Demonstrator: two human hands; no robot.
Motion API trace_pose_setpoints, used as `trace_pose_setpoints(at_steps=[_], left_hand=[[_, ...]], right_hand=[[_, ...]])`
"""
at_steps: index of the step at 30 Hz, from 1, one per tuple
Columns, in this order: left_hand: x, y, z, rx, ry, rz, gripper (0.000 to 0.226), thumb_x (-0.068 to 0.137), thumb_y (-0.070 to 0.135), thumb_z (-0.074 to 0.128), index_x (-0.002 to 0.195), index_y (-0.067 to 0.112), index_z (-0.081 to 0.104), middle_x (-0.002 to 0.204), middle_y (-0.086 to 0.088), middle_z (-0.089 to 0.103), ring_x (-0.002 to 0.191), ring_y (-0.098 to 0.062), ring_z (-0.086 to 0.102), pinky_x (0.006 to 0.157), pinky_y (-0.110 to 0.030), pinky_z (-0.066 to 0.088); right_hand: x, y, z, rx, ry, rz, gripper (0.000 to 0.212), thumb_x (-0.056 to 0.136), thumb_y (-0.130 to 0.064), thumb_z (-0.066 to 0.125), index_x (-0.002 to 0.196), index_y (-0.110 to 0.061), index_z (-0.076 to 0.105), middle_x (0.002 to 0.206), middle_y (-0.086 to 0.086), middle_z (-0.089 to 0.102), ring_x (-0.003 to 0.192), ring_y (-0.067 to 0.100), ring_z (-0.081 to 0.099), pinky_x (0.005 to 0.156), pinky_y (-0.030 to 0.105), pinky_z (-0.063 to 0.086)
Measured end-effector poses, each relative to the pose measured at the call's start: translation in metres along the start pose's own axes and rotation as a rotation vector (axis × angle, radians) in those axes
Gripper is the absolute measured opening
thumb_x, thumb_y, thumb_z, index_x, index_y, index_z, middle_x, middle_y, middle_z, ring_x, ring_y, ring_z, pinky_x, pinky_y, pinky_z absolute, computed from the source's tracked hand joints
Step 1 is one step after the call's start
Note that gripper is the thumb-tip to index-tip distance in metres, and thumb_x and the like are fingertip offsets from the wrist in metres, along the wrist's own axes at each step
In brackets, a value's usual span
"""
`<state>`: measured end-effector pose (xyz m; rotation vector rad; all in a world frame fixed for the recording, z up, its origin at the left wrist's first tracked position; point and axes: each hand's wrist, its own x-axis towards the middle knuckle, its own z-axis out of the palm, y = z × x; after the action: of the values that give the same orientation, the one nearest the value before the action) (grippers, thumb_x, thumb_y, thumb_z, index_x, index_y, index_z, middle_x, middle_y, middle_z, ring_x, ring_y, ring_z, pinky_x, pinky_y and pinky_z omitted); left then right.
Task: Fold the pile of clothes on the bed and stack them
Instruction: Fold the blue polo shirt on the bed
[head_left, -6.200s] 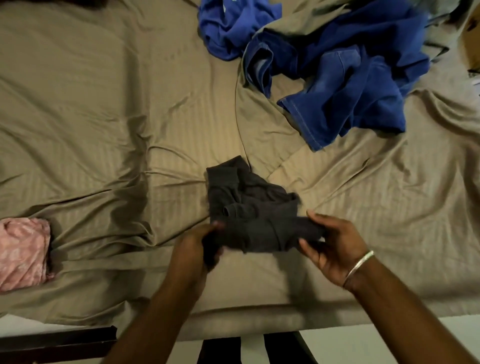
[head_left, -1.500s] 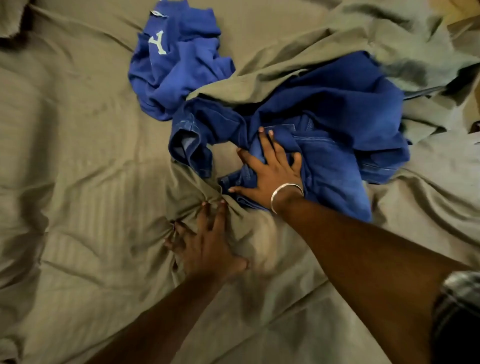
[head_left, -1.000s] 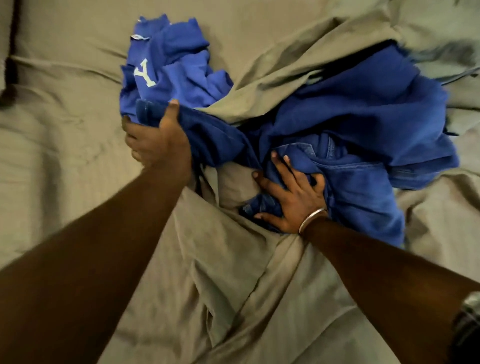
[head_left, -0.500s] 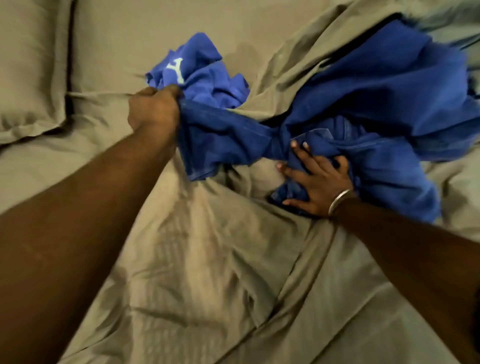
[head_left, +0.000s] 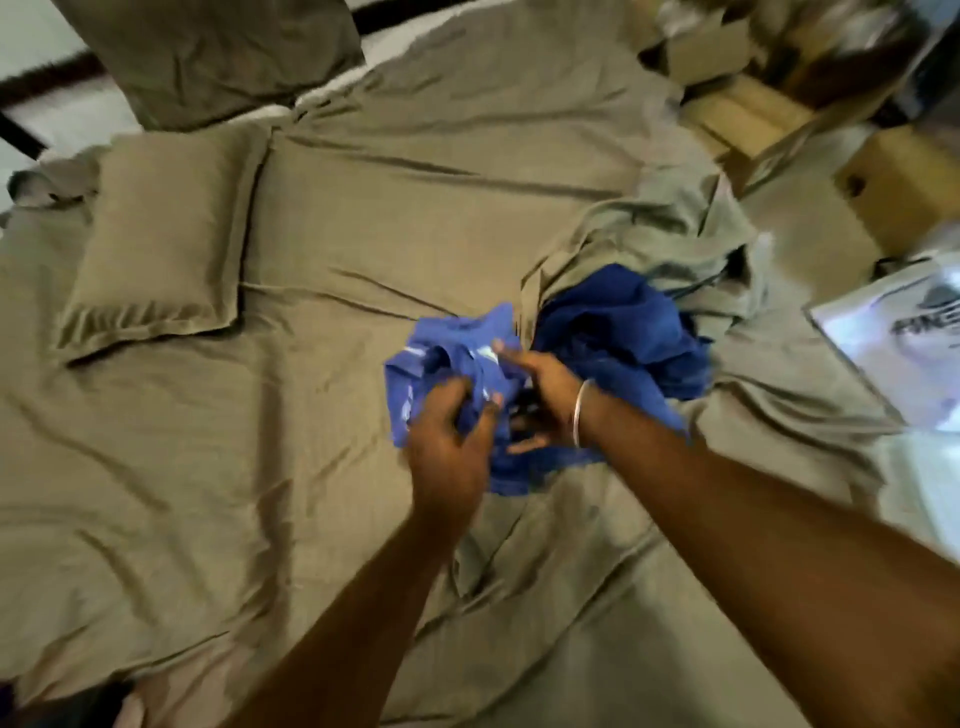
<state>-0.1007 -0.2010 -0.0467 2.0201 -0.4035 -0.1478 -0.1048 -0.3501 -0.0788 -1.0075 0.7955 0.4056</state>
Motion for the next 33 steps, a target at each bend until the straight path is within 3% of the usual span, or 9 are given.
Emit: trace_pose_setpoints(at_steps=[5,9,12,18,22,25,28,31,33], left_hand=[[-0.091,0.066,-0.025,-0.504,-0.073,-0.443,0.006,0.084,0.014,0.065,0.081,0.012,0.060,0.064,0.008,0.064,0.060,-0.003,0.059,0.057,-0.016,0.046],[-0.118,0.102,-0.063,-0.709,-0.012,-0.823,0.011,0.101,0.018,0.048,0.095,0.012,0.055,0.072,-0.007,0.060,0.048,-0.012,0.060,0.039,-0.020,0.043],[-0.133,0.118,-0.097,-0.638,-0.068,-0.706,0.017,0.100,0.011,0.051,0.112,0.017,0.061,0.088,-0.002,0.071,0.069,-0.016,0.071,0.051,-0.026,0.053],[-0.152,0.157,-0.177,-0.561,-0.414,-0.787,0.018,0.099,0.035,0.051,0.093,0.027,0.066,0.077,0.005,0.069,0.072,-0.017,0.063,0.062,-0.028,0.048],[-0.158,0.154,-0.213,-0.327,-0.258,-0.335,0.019,0.099,0.017,0.055,0.082,0.021,0.061,0.072,0.006,0.064,0.069,-0.007,0.057,0.060,-0.022,0.044],[-0.159,0.156,-0.254,-0.095,-0.048,-0.125,0.005,0.093,0.024,0.065,0.089,0.024,0.069,0.077,0.009,0.068,0.073,-0.012,0.060,0.067,-0.027,0.045],[-0.150,0.169,-0.281,-0.222,0.021,-0.088,0.015,0.088,0.010,0.069,0.096,0.023,0.070,0.089,0.001,0.071,0.087,-0.018,0.065,0.081,-0.032,0.052],[-0.155,0.179,-0.286,-0.274,-0.095,-0.040,0.021,0.089,-0.004,0.062,0.108,0.005,0.067,0.098,-0.005,0.069,0.090,-0.012,0.065,0.082,-0.021,0.052],[-0.169,0.182,-0.289,-0.308,-0.178,-0.003,0.029,0.090,-0.014,0.054,0.115,-0.001,0.064,0.099,-0.001,0.066,0.084,0.005,0.064,0.075,-0.009,0.048]], right_hand=[[-0.082,0.039,0.025,0.193,0.228,-0.283,0.025,0.078,-0.013,0.064,0.102,-0.004,0.063,0.109,0.022,0.065,0.103,0.038,0.061,0.097,0.055,0.048],[-0.171,0.064,0.047,0.260,0.316,-0.334,0.026,0.098,-0.001,0.045,0.085,-0.013,0.063,0.079,0.008,0.065,0.074,0.024,0.061,0.068,0.036,0.053],[-0.225,0.075,0.064,0.057,0.435,-0.429,0.031,0.090,0.016,0.046,0.101,-0.007,0.063,0.087,0.008,0.065,0.073,0.020,0.060,0.060,0.027,0.050],[-0.291,0.077,0.106,0.155,0.528,-0.378,0.017,0.099,0.008,0.035,0.092,0.008,0.051,0.057,0.006,0.039,0.054,0.019,0.032,0.044,0.022,0.032],[-0.326,0.074,0.136,-0.087,0.360,-0.379,0.035,0.082,0.024,0.043,0.104,-0.002,0.050,0.070,0.010,0.045,0.061,0.024,0.043,0.053,0.026,0.041],[-0.343,0.074,0.167,-0.256,0.387,-0.354,0.060,0.085,0.007,0.056,0.130,-0.029,0.039,0.100,0.013,0.061,0.081,0.029,0.058,0.066,0.033,0.048],[-0.360,0.071,0.198,-0.236,0.571,-0.634,0.080,0.085,0.000,0.065,0.145,-0.031,0.022,0.092,0.013,0.063,0.078,0.026,0.060,0.071,0.038,0.051],[-0.380,0.055,0.228,-0.043,0.413,-0.669,0.032,0.090,-0.028,0.069,0.117,-0.026,0.051,0.085,0.005,0.064,0.076,0.021,0.064,0.075,0.045,0.052],[-0.395,0.043,0.251,-0.047,0.309,-0.482,0.031,0.088,-0.047,0.067,0.099,-0.020,0.059,0.077,0.001,0.062,0.071,0.020,0.063,0.068,0.041,0.054]])
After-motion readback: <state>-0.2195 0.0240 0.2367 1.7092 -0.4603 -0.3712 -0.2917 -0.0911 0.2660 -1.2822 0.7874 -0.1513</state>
